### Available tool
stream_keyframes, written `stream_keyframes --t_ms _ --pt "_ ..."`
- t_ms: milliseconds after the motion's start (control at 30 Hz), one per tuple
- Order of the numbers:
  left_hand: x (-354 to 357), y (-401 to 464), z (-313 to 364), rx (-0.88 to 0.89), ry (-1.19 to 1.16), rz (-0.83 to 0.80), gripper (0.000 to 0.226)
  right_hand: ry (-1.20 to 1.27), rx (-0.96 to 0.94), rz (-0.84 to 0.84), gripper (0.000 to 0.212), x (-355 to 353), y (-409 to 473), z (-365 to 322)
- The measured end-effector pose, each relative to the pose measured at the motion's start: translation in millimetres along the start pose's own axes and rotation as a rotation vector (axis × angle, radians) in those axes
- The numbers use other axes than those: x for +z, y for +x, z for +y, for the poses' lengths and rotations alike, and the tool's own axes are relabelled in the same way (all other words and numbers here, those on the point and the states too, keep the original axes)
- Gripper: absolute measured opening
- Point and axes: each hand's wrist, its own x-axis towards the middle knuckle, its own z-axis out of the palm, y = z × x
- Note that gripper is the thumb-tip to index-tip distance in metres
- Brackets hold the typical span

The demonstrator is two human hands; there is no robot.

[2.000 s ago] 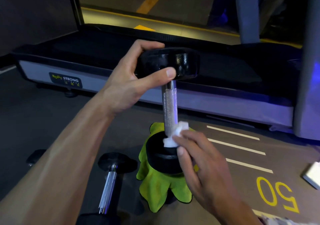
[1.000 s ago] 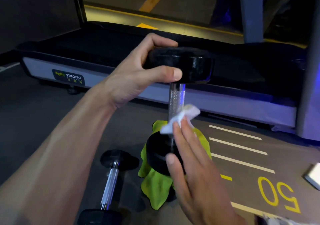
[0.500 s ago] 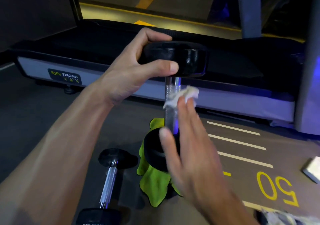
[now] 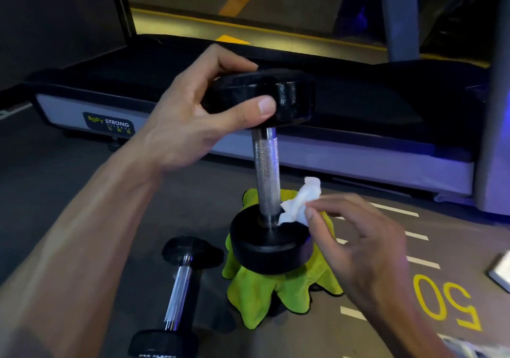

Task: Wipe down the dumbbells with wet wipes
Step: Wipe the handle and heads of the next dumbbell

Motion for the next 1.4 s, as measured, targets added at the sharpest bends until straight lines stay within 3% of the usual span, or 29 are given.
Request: stream_keyframes --t_ms 100,200,400,500,667,867,1033,1233,1400 --pt "-1.0 0.7 -0.4 -0.004 -0.023 -0.027 0.059 -0.084 -0.024 -0.109 0.008 3.0 11.5 -2.6" --pt "3.3 1.0 -2.0 0.002 -0.044 -0.022 0.058 -0.020 -0.013 -0.270 0.007 14.4 13.2 -13.1" --pt "6.6 4.6 -4.7 -0.012 -0.057 0.001 0.055 0.081 0.085 -0.362 0.014 20.1 19.9 -20.0" --pt "6.1 3.9 -7.9 -0.019 -0.046 0.020 0.056 0.112 0.083 -0.272 0.015 25.2 20.3 -26.6" --pt "7.3 4.2 -6.9 -0.033 -0.016 0.025 0.058 -0.053 -0.159 0.015 0.007 41.0 42.8 -33.4" --pt "6.8 3.6 -7.6 -0.041 -0.014 0.041 0.058 -0.218 -0.202 -0.189 0.016 46.4 16.8 -27.2" --pt "5.9 5.7 -5.4 -0.036 0.002 0.017 0.060 -0.167 -0.226 0.008 0.007 46.8 57.1 -39.1" --pt "4.5 3.5 -10.7 -0.021 -0.055 0.024 0.060 -0.028 -0.052 -0.090 0.007 47.6 13.1 -23.4" --pt "8.4 6.6 -9.9 -0.012 -0.075 0.015 0.058 0.151 -0.022 0.165 0.019 47.3 49.4 -37.2"
